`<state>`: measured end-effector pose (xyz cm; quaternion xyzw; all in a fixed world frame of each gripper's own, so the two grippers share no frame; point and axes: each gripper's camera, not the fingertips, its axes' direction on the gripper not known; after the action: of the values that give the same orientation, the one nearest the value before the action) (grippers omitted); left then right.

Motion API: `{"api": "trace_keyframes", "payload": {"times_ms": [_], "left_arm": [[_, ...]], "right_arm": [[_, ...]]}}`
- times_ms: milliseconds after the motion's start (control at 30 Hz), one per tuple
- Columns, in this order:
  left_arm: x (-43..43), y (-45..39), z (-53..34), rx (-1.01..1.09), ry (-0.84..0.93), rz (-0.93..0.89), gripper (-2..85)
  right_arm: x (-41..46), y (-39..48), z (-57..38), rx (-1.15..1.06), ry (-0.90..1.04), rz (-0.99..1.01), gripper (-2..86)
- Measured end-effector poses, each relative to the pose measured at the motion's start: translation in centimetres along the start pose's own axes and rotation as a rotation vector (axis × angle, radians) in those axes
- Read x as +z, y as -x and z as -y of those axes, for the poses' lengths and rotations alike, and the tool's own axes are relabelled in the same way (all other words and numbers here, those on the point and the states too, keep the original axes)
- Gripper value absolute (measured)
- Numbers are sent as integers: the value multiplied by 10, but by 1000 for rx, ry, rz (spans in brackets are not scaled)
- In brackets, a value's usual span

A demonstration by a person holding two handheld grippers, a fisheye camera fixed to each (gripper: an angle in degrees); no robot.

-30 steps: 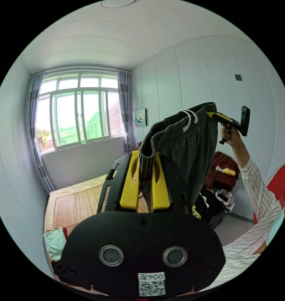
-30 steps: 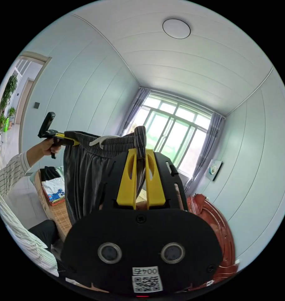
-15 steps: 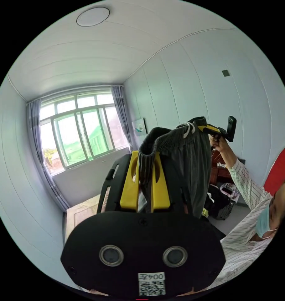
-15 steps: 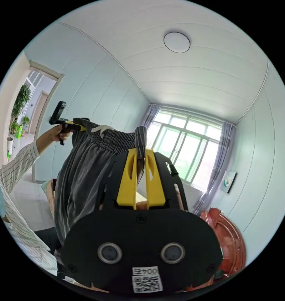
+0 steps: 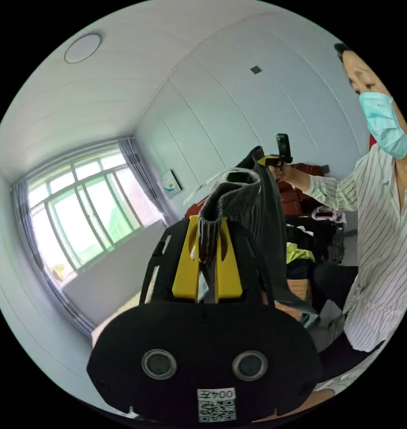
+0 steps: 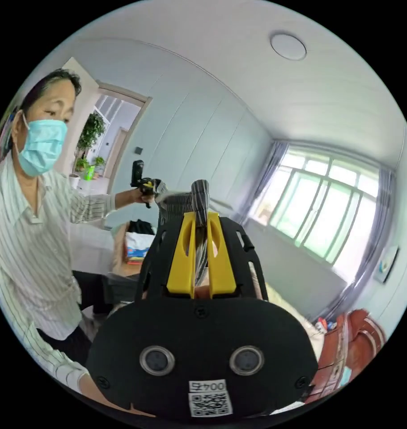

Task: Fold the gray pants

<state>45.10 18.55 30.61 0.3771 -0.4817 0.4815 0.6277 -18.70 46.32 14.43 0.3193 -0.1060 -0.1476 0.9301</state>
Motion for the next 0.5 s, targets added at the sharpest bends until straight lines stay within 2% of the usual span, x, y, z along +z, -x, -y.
{"api": "trace_keyframes", "payload": {"times_ms": [67, 167, 200, 267, 333, 367, 500], "left_arm": [[65, 22, -74, -204, 172, -93, 10], [126, 37, -130, -307, 344, -84, 9], [128, 37, -135, -302, 345, -69, 9], [116, 40, -155, -330, 232, -67, 8], [121, 56, -180, -433, 193, -153, 8], [137, 67, -193, -494, 249, -228, 8], [189, 84, -216, -580, 482, -280, 9]], "right_arm": [[34, -21, -38, 110, 126, 15, 42], [93, -32, -69, 135, 330, -32, 41], [102, -29, -72, 114, 339, -16, 41], [99, -27, -75, 94, 274, 6, 40], [102, -46, -89, 173, 246, 22, 39], [111, -64, -99, 242, 276, 26, 39], [150, -124, -113, 425, 435, 18, 37]]}}
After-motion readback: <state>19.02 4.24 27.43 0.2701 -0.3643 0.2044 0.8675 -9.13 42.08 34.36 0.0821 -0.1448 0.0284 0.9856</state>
